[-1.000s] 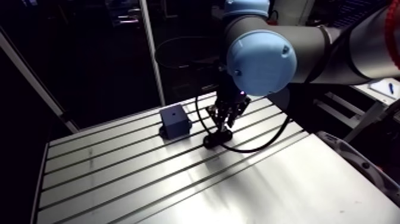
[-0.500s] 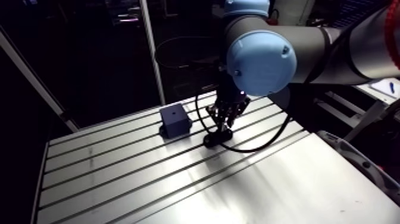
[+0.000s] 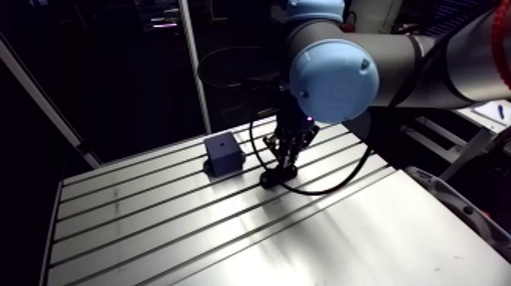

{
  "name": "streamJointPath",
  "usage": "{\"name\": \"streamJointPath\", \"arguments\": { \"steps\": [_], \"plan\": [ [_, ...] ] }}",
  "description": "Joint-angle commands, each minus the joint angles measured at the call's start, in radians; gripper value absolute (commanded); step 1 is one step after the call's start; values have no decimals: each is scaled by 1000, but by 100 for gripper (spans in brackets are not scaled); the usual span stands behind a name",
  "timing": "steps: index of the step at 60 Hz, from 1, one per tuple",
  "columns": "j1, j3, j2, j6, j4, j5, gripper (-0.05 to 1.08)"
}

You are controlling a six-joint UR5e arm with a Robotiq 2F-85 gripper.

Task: Pick up the M10 bolt and insert it into the hole until fully seated.

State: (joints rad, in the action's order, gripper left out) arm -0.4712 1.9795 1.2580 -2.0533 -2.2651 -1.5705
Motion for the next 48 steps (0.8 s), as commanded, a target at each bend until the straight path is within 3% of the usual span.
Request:
{"name": "streamJointPath", "arguments": {
  "steps": [1, 48],
  "plan": [
    [0, 0, 1, 0, 0, 0, 66],
    [-1, 3, 1, -1, 0, -1, 73]
  ]
}}
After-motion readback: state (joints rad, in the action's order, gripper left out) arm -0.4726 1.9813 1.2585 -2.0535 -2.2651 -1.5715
